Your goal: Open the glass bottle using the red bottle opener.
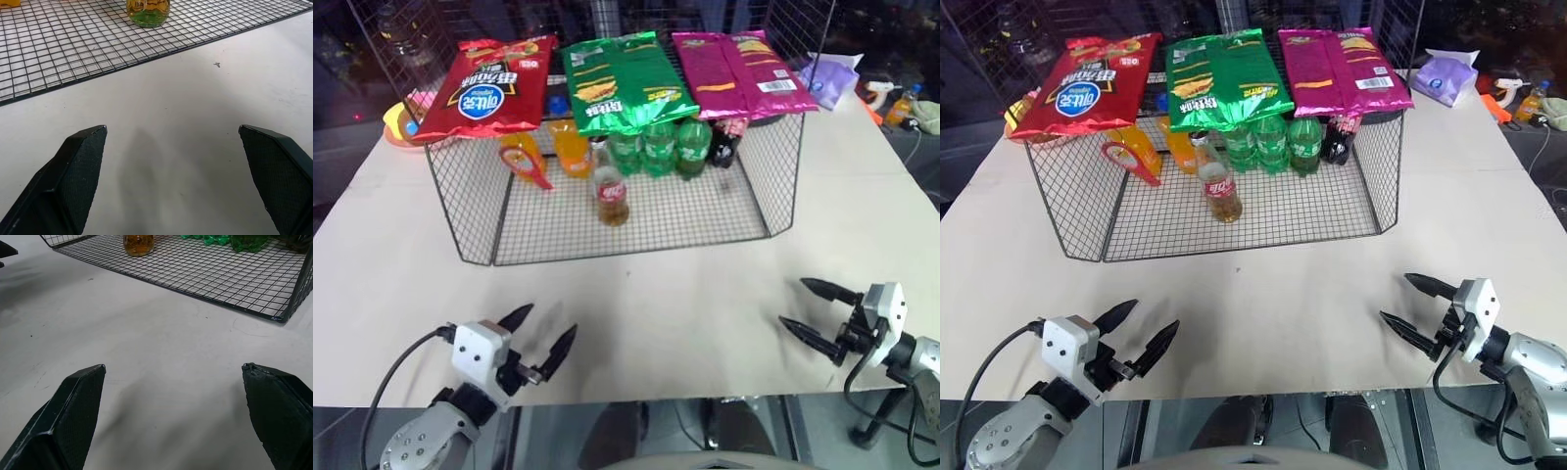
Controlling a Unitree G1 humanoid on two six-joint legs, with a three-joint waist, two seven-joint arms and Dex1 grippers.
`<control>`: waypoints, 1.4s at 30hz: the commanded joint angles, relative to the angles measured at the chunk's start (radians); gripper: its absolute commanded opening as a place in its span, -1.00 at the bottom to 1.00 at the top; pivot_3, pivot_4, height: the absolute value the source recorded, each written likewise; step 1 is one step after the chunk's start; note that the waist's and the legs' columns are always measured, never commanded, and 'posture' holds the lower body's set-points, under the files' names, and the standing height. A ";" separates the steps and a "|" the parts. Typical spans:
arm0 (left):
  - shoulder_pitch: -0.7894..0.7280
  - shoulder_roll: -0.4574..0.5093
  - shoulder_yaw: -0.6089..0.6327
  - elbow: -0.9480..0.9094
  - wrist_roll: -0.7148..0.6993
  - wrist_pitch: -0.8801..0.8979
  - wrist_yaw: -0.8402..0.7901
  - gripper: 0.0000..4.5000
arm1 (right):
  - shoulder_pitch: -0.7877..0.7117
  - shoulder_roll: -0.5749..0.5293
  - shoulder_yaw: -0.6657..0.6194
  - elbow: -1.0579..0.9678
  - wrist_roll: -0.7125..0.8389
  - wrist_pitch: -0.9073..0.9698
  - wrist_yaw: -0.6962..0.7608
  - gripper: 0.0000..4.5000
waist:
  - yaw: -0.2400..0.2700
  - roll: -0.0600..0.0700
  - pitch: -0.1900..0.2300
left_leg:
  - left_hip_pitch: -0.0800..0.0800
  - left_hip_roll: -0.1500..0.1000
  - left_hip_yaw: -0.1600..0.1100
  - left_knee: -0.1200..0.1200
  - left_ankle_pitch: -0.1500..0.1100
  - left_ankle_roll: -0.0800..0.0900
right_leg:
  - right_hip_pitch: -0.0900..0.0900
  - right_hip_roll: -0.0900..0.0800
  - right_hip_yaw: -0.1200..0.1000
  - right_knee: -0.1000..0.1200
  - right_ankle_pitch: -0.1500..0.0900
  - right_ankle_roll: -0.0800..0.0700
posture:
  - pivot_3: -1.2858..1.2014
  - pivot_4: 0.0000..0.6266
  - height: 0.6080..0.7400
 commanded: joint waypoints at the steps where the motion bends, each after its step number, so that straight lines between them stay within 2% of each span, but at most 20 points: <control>1: -0.014 -0.010 -0.016 -0.013 0.015 -0.015 0.007 0.99 | -0.003 0.006 -0.011 -0.018 0.001 -0.005 0.002 1.00 | 0.000 0.000 0.000 | 0.000 0.000 0.000 0.000 0.000 0.000 | 0.000 0.000 0.000 0.000 0.000 0.000 | 0.03 -0.52 1.00; 14: -0.051 -0.026 -0.022 0.010 0.014 -0.012 -0.003 0.99 | -0.016 0.023 -0.003 -0.004 0.000 -0.002 0.016 1.00 | -0.001 -0.001 -0.001 | 0.002 0.000 0.002 0.001 0.000 0.000 | 0.000 0.001 0.002 0.003 0.000 0.000 | 0.03 -0.52 1.00; 21: -0.124 -0.041 -0.001 0.036 0.013 0.003 0.043 0.99 | -0.045 0.061 0.035 -0.029 -0.014 -0.014 0.016 1.00 | -0.001 -0.001 -0.001 | 0.002 0.000 0.004 0.008 0.000 0.000 | 0.000 0.001 0.004 0.010 0.000 0.000 | 0.03 -0.52 1.00; 25: -0.216 -0.049 0.011 0.082 0.038 0.005 0.102 0.99 | -0.079 0.090 0.074 -0.092 0.005 0.011 -0.004 1.00 | -0.001 -0.001 -0.001 | 0.003 0.000 0.004 0.015 0.000 0.000 | 0.000 0.001 0.004 0.016 0.000 0.000 | 0.03 -0.52 1.00; 31: -0.459 -0.074 0.026 0.218 0.082 0.012 0.222 0.99 | -0.148 0.151 0.130 -0.231 0.090 0.085 -0.043 1.00 | 0.000 -0.002 -0.002 | 0.004 -0.001 0.003 0.017 0.001 -0.001 | 0.000 0.005 0.003 0.022 0.001 0.001 | 0.03 -0.52 1.00; 42: -0.783 -0.024 0.064 0.451 0.097 0.003 0.261 0.99 | -0.233 0.197 0.162 -0.367 0.166 0.157 -0.118 1.00 | -0.002 -0.004 -0.002 | 0.003 -0.002 0.003 0.019 0.001 -0.002 | -0.003 0.004 0.005 0.025 0.001 0.001 | 0.03 -0.52 1.00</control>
